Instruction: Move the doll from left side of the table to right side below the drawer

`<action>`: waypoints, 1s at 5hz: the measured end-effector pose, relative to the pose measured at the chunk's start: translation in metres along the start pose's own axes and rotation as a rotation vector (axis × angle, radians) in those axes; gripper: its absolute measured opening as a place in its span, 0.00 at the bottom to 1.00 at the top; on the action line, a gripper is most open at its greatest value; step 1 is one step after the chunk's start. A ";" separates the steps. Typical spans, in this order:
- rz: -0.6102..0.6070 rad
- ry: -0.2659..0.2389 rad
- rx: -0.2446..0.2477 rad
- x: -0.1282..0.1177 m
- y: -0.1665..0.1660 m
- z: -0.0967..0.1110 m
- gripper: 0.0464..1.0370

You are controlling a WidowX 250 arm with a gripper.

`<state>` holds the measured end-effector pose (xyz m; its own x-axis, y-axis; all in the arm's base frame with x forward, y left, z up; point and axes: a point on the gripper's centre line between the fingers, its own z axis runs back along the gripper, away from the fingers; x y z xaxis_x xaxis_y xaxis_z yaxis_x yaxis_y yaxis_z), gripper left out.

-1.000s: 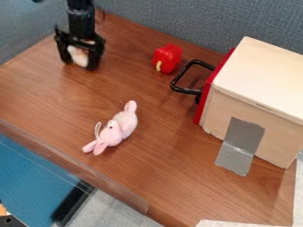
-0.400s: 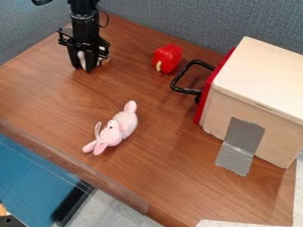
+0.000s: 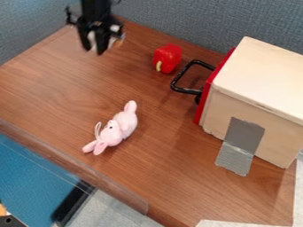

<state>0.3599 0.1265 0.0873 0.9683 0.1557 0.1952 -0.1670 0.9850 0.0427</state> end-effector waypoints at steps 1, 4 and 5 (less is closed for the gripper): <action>-0.017 -0.039 -0.021 -0.017 -0.028 0.028 0.28; -0.239 -0.011 -0.084 -0.093 -0.160 0.039 0.28; -0.263 0.028 -0.066 -0.113 -0.174 0.018 0.28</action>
<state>0.2760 -0.0637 0.0759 0.9817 -0.1052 0.1588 0.1027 0.9944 0.0238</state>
